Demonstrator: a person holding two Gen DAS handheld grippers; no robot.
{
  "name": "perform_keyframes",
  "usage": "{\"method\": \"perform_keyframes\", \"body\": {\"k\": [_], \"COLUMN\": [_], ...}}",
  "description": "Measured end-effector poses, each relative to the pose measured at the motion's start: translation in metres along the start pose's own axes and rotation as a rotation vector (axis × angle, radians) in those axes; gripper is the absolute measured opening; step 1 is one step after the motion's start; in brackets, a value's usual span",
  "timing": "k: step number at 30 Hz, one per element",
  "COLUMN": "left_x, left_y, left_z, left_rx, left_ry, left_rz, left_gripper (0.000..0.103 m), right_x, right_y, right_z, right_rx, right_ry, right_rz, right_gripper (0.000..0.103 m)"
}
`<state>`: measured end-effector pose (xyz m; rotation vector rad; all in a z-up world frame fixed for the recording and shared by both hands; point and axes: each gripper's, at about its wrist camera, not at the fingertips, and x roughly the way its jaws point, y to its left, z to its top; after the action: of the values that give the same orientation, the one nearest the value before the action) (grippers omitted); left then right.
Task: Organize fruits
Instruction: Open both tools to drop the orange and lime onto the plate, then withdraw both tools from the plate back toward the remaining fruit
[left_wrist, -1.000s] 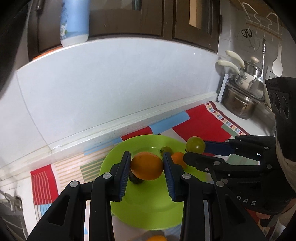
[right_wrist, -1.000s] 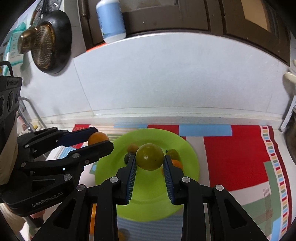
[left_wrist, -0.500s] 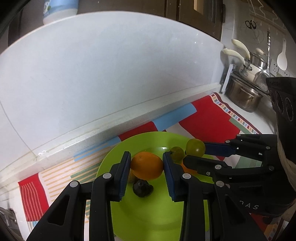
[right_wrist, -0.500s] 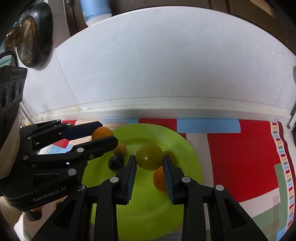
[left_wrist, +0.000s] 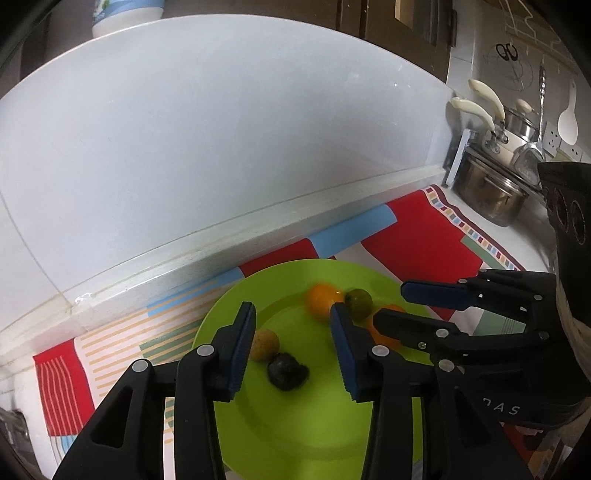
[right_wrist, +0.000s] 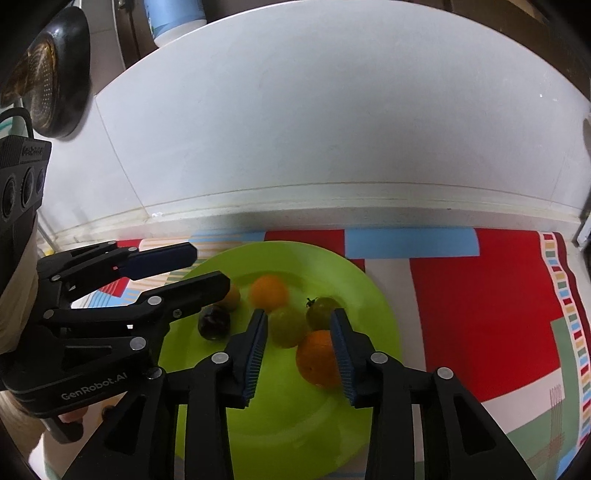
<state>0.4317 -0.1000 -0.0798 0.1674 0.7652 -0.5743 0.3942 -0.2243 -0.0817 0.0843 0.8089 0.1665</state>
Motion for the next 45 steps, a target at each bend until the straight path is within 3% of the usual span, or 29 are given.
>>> {"method": "perform_keyframes", "body": {"k": [5,16,19,24,26,30,41,45], "left_x": [-0.015,-0.065,-0.082,-0.114,-0.125,-0.149,-0.193,-0.206], "left_y": [-0.002,-0.008,-0.01,-0.017,-0.018,-0.022,-0.027,-0.03], "left_z": [-0.003,-0.005,-0.008,-0.017,-0.021,-0.029,-0.062,-0.075], "left_rx": [-0.017,-0.044,-0.052,-0.056,-0.06,-0.076,-0.101,-0.121], "left_ry": [-0.012,-0.079,-0.101,-0.143,-0.158,-0.193,-0.223,-0.226], "left_rz": [0.029,0.106,0.124,0.182,0.203,0.236,0.311,0.325], "left_gripper": [0.042,0.057,0.065,0.085,0.09,0.096,0.102,0.103], "right_x": [-0.014,-0.051,-0.06,-0.081,-0.091,-0.106,-0.14,-0.152], "right_y": [0.003,0.011,0.014,0.02,0.024,0.032,0.052,0.059], "right_z": [-0.002,-0.006,-0.009,-0.016,-0.019,-0.026,-0.052,-0.064], "right_rx": [-0.009,-0.003,-0.003,0.0,0.0,-0.008,0.0,0.008], "right_ry": [-0.029,-0.086,-0.098,-0.117,-0.13,-0.146,-0.161,-0.161], "right_rz": [-0.014,-0.011,-0.011,-0.009,-0.011,-0.012,-0.026,-0.023], "right_gripper": [0.037,0.037,0.037,0.039,0.047,0.047,0.047,0.054]}}
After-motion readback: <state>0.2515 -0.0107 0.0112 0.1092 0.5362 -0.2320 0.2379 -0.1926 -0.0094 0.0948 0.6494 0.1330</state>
